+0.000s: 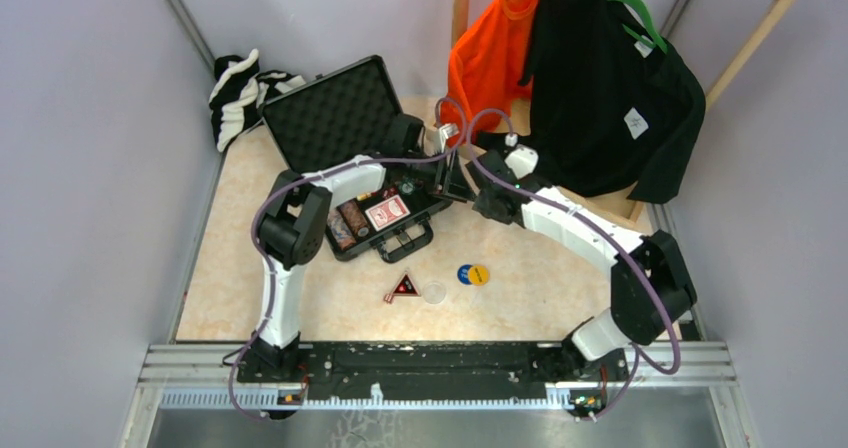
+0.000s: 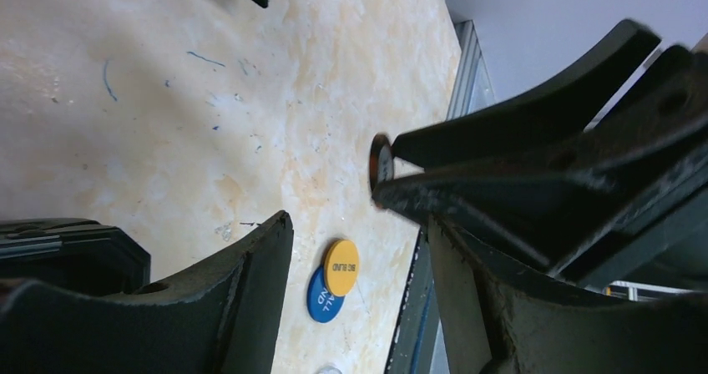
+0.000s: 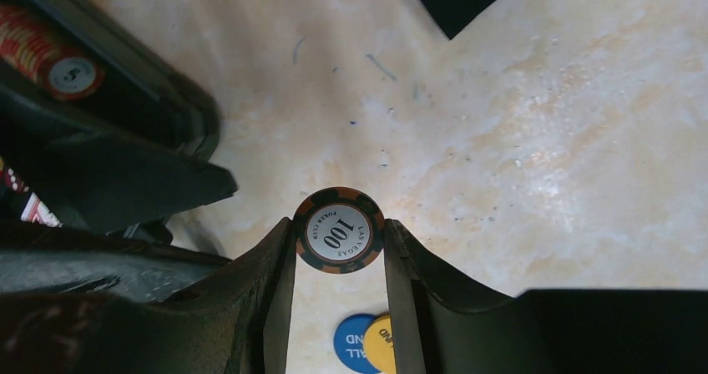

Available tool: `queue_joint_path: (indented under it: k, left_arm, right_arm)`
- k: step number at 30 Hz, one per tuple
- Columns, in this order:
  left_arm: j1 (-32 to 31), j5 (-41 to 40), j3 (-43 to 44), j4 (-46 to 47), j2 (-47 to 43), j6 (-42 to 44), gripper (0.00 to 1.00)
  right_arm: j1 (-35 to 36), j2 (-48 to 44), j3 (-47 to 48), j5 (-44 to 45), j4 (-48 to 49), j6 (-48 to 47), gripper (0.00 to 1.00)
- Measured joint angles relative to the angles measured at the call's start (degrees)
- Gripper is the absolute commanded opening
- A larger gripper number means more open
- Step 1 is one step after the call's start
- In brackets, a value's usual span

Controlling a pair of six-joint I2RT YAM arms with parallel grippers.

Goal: Pack up texas hold em set

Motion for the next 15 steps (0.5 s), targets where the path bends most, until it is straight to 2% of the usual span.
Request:
queue_joint_path:
  k: [15]
  left_arm:
    - [1.1,6.8,5.5,-6.2,5.1,-0.4,0.62]
  right_arm:
    - [8.5,5.1,3.4,1.7,-1.2,-1.5,0.37]
